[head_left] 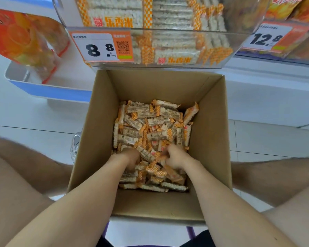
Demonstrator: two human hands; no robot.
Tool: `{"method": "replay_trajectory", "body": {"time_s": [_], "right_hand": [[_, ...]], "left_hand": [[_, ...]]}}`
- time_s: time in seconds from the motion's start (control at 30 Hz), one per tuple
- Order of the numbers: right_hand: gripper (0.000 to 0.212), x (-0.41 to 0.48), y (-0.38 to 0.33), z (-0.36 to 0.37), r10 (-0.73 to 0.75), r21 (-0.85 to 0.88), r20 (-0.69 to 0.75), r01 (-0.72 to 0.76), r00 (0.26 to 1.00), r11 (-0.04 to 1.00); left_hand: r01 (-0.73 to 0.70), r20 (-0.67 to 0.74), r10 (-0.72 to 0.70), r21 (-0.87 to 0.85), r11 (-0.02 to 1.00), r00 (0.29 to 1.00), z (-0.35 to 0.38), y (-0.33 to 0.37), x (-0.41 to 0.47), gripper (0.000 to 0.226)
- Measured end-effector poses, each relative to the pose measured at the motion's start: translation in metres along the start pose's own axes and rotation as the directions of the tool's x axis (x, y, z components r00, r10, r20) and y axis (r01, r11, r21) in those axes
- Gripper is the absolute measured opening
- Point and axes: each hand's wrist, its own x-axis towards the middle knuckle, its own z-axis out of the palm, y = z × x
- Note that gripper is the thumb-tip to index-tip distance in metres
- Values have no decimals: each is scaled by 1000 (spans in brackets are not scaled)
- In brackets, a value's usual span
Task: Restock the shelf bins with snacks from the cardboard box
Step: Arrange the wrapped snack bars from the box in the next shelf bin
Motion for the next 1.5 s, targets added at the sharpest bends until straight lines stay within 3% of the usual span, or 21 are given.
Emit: {"method": "replay_trajectory", "body": {"time_s": [0.1,0.2,0.3,0.37,0.43,0.5,0.53,0.63,0.83,0.9,1.03,1.13,1.23,1.33,1.4,1.5], "right_hand": [[39,-4,-8,-13,-7,325,-126,48,992,944],[42,-13,-14,-22,21,491,-217,91,976,867],[40,-23,-18,-36,104,602,-324,120,941,789],[31,-31,-22,-49,195,718,-380,155,904,679],[20,-36,-23,-61,300,858,-367,197,880,474],[16,-43,-24,-74,350,915,-367,266,862,305],[15,-49,-26,-79,348,913,-387,304,854,272],[19,-68,-35,-90,272,864,-484,405,831,299],[31,-101,-58,-97,138,761,-589,489,796,426],[33,-111,-64,-101,114,711,-633,517,765,477],[39,-131,-72,-111,81,694,-660,563,747,449],[39,-147,-82,-120,8,668,-657,576,754,471],[30,-163,-100,-125,-92,623,-618,558,781,549],[25,-179,-118,-133,-193,632,-603,611,774,478],[28,-195,-130,-145,-264,596,-641,684,720,420],[48,-213,-146,-169,-305,370,-779,794,548,482]], "left_hand": [[-34,0,34,-44,998,999,-1,-3,-4,37],[-66,-42,62,-108,992,997,-3,-6,-10,36],[-149,-248,90,-234,961,965,-12,-7,-19,37],[-226,-453,80,-280,933,888,-24,-3,-32,44],[-314,-620,64,-302,900,782,-36,3,-47,50],[-401,-726,67,-297,867,684,-46,7,-59,52],[-438,-763,69,-291,851,642,-50,8,-65,56],[-524,-828,41,-315,791,559,-59,13,-84,77],[-633,-901,109,-205,747,420,-78,21,-128,70],[-649,-891,163,-172,741,423,-88,21,-147,73],[-660,-842,312,-68,748,440,-106,20,-183,77],[-643,-865,329,10,765,379,-117,20,-205,52],[-667,-862,332,-9,745,383,-131,19,-231,45],[-672,-867,350,23,741,356,-145,13,-259,49],[-696,-893,331,27,717,306,-153,7,-276,54],[-693,-940,284,76,717,190,-165,-8,-298,71]]}}
